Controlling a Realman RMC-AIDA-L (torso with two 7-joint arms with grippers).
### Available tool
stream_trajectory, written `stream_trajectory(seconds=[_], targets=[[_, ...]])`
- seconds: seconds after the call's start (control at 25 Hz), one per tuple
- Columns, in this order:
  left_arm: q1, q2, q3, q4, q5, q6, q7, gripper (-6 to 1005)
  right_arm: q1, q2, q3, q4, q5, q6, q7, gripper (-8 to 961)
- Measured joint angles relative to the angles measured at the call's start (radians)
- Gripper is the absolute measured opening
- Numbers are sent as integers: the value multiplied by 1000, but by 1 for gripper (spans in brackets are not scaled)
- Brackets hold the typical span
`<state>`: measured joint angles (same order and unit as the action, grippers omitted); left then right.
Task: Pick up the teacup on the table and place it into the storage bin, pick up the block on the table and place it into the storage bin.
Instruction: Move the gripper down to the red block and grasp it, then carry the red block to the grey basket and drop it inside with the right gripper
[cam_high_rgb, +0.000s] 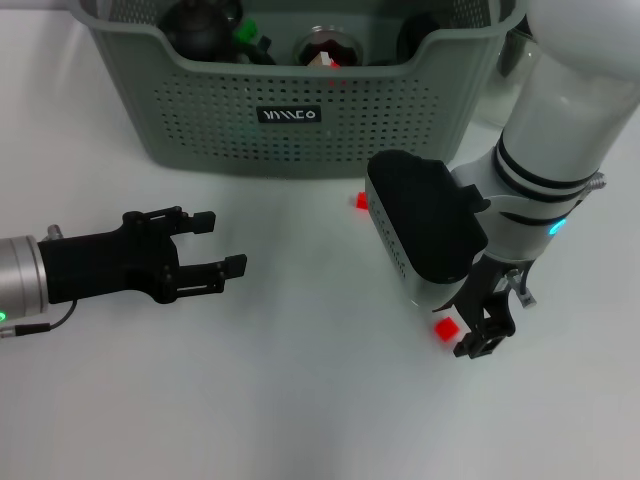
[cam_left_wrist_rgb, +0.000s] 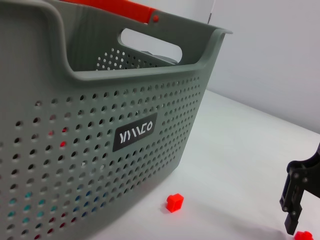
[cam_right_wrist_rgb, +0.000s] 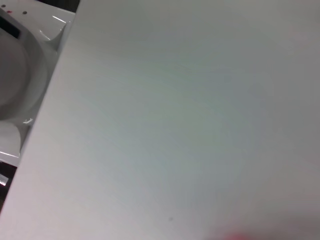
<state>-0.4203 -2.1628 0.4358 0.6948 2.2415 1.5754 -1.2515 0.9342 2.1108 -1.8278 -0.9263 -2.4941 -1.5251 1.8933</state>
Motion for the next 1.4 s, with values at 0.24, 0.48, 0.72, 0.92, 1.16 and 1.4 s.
stream_trajectory(seconds=[0.24,0.48,0.72,0.92,1.16,1.4], targets=[[0,0,-10,-8,-1,0,0,782,-3,0,-5,5,0,23,-4,553],[-1,0,-11,-12,0,0,0,781,-6,0,-30,17,0,47,-4,472],[-2,0,-11,-12,0,0,0,781,-8,0,-34,17,5,52,-5,429],[-1,0,-11,-12,0,0,3,781,-6,0,-39,14,6,52,3,399],[2,0,-12,-12,0,0,5,781,-6,-8,20,-69,11,-3,30,204],[6,1,-13,-6,4,3,7,781,36,-12,329,-235,9,-194,48,205]])
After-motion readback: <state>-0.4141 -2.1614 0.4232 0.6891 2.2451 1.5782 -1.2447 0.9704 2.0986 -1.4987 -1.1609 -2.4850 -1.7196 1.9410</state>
